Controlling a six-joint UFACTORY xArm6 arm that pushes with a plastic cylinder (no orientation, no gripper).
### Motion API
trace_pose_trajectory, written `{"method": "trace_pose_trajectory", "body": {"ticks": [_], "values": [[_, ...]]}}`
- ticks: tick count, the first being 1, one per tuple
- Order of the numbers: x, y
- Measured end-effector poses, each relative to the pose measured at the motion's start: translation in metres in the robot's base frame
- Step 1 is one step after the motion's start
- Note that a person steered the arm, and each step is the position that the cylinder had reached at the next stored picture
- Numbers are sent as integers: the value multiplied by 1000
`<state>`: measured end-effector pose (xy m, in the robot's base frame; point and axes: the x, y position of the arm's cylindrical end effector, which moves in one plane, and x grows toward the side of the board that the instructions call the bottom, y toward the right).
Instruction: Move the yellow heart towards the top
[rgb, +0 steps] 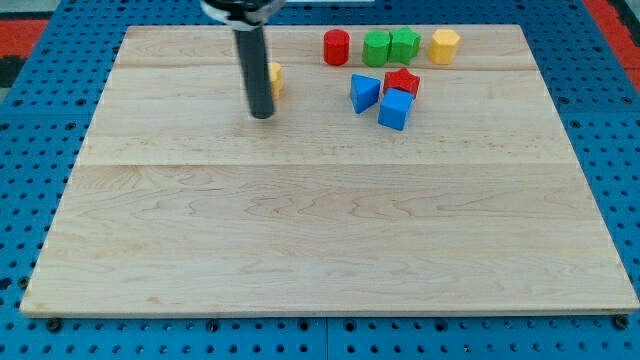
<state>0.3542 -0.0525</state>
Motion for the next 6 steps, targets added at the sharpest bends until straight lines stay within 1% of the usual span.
{"method": "trace_pose_trajectory", "body": {"ticks": [1,2,3,4,5,6], "values": [[-16,5],[-21,6],[16,1],[1,1],[-34,-8],[-8,-4]]}}
